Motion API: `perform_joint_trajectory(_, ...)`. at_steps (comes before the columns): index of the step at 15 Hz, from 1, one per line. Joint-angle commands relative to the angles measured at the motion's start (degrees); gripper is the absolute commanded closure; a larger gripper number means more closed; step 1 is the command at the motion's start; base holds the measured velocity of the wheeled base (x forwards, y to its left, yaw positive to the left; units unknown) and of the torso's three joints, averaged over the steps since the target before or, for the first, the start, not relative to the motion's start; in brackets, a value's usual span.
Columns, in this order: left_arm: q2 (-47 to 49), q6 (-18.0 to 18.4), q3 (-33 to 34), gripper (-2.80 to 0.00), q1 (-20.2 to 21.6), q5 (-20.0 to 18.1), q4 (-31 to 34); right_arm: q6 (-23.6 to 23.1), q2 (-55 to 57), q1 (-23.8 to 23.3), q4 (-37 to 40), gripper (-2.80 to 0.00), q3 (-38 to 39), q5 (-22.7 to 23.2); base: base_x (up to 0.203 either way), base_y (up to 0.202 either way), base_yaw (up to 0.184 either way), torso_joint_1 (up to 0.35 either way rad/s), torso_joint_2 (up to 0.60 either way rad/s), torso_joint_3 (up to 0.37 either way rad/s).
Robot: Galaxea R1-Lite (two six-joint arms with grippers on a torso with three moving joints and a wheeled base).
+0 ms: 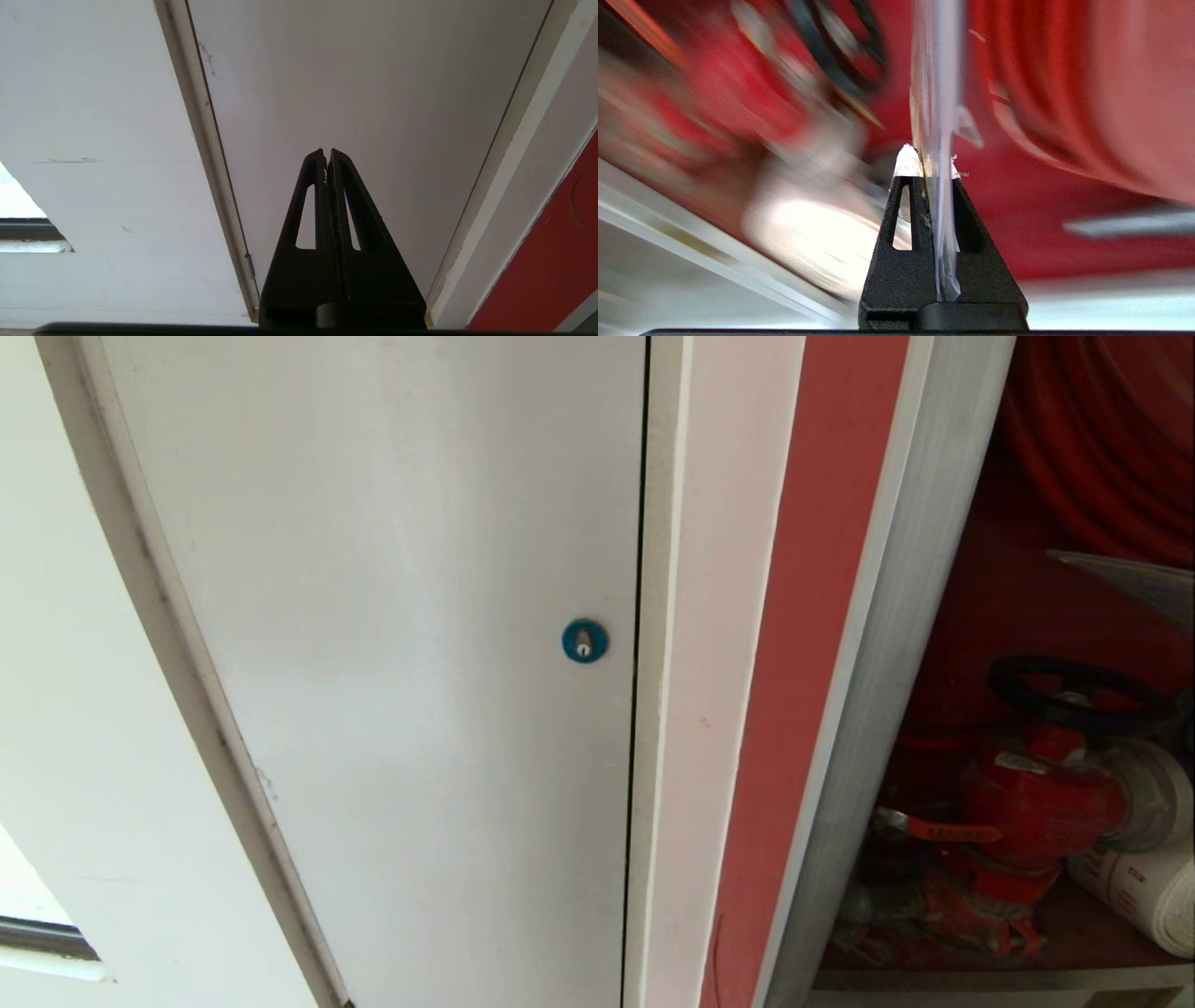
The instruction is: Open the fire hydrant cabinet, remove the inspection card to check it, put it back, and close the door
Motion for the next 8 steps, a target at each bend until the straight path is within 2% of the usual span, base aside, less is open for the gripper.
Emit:
perform_joint_trajectory(1,0.01,0.02,0.0,0.0,0.0,-0.02,-0.01,7.62,1.41,0.0,1.79,0.0,-0.4,7.02,0.0,0.0,0.0,0.0,0.0,0.0)
perform_joint_trajectory(5,0.01,0.02,0.0,0.0,0.0,-0.02,-0.01,14.62,1.42,0.0,7.16,0.0,-0.54,19.38,0.0,0.0,0.0,0.0,0.0,0.0)
perform_joint_trajectory(8,0.01,0.02,0.0,0.0,0.0,-0.02,-0.01,24.81,1.91,0.0,7.71,0.0,-0.65,31.2,0.0,0.0,0.0,0.0,0.0,0.0)
